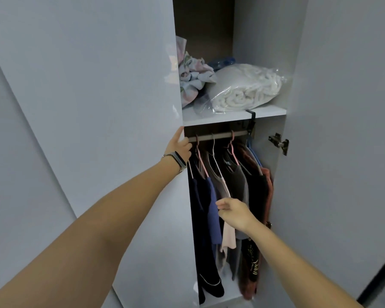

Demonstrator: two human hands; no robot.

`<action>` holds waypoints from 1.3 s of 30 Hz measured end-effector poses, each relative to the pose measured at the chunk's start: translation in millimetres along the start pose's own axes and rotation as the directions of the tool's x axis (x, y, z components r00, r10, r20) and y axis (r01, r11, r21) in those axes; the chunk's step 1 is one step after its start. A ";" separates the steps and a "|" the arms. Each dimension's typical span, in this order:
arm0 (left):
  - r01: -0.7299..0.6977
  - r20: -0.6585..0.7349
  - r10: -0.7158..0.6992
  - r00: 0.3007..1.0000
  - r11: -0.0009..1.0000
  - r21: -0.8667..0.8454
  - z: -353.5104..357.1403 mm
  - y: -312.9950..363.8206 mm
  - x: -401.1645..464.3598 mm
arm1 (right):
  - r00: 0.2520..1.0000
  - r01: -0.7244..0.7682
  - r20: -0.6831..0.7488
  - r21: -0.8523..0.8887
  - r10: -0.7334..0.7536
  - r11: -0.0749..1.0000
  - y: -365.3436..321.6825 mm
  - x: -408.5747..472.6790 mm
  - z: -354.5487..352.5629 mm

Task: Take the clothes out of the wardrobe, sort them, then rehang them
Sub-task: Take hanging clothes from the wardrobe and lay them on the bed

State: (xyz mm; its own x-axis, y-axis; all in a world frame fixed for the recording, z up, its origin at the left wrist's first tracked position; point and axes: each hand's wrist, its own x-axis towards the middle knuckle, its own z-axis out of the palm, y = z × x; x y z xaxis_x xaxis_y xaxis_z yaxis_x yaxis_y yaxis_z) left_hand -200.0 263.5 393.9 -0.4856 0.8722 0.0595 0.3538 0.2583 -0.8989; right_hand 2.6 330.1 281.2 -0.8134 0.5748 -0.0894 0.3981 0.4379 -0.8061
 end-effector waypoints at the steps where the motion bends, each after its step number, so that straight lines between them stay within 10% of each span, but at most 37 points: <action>1: -0.017 -0.008 0.017 1.000 0.999 0.037 1.0 3.8 2.7 | 1.000 -0.002 -0.002 0.020 0.002 1.000 -2.8 3.5 2.0; 21: -0.128 -0.410 0.034 0.911 0.971 -0.203 -46.9 11.1 -239.3 | 0.967 0.131 0.218 0.018 -0.132 0.991 28.4 -25.9 30.8; 29: 0.276 0.322 -0.139 0.936 0.859 -0.431 -75.9 41.5 -271.0 | 0.981 0.127 0.154 -0.026 -0.121 0.992 30.7 -24.2 -6.6; 31: 0.295 0.262 -0.165 0.951 0.741 -0.603 -70.7 55.7 -247.1 | 0.984 0.125 0.131 -0.007 -0.123 0.992 32.7 -21.1 -13.6; 34: 0.341 0.285 -0.261 0.922 0.201 -0.918 -60.9 84.3 -211.5 | 0.984 0.133 0.116 0.006 -0.132 0.991 42.8 -10.3 -18.3; 39: 0.340 0.444 -0.183 0.877 -0.416 -0.843 -46.9 112.2 -160.3 | 0.982 0.116 0.150 0.024 -0.118 0.993 57.8 24.9 -10.6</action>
State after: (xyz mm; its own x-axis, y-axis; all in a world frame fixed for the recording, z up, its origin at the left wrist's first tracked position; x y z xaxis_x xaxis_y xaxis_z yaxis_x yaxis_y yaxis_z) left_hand -45.0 172.1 303.9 -0.8456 0.5333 0.0238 0.3618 0.5397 0.7602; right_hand 9.9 377.0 238.6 -0.9090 0.4090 -0.0803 0.2909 0.4845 -0.8250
